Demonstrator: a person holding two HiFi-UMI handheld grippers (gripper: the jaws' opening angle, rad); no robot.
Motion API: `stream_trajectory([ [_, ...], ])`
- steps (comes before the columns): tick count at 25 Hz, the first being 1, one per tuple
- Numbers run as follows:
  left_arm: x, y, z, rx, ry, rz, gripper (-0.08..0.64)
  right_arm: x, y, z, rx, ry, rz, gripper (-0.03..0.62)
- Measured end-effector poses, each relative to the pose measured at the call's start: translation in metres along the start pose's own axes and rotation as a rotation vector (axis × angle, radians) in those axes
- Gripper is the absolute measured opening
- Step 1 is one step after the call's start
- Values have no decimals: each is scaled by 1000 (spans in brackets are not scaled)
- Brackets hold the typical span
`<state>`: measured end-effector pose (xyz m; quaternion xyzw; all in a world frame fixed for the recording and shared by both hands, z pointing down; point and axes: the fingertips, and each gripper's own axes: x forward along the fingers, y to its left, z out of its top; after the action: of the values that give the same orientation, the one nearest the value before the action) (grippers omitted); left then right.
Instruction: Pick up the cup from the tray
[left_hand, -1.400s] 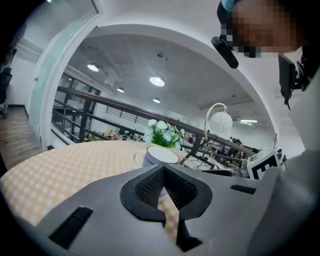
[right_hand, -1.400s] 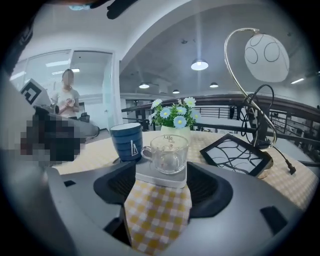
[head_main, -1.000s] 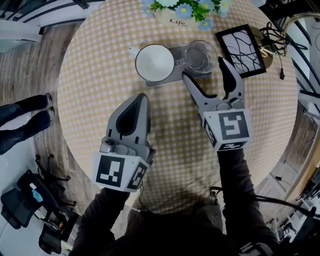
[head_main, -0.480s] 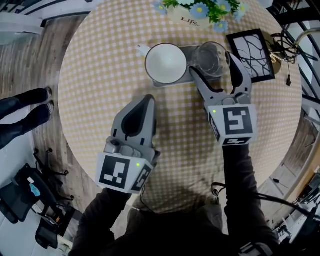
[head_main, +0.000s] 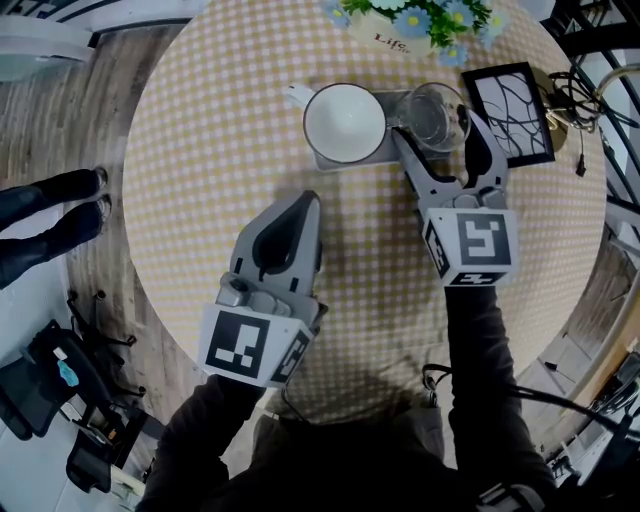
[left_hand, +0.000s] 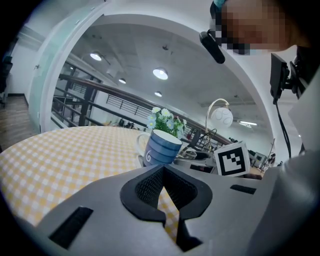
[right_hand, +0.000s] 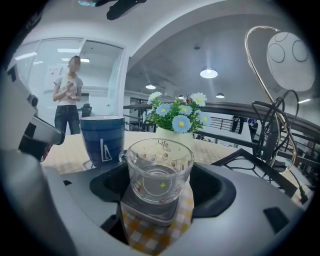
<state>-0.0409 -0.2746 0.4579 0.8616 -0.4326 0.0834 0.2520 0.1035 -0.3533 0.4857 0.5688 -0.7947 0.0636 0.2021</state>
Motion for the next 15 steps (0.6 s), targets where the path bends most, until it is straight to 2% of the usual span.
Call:
stream_trajectory([
  [7,-12,-8,9,13,-16,-6,5,-13,-4,9,6,-14,-28,353],
  [15,-32,-35,29,41,-51,-40,5,-42,-8,50,-10,-73,-51,353],
])
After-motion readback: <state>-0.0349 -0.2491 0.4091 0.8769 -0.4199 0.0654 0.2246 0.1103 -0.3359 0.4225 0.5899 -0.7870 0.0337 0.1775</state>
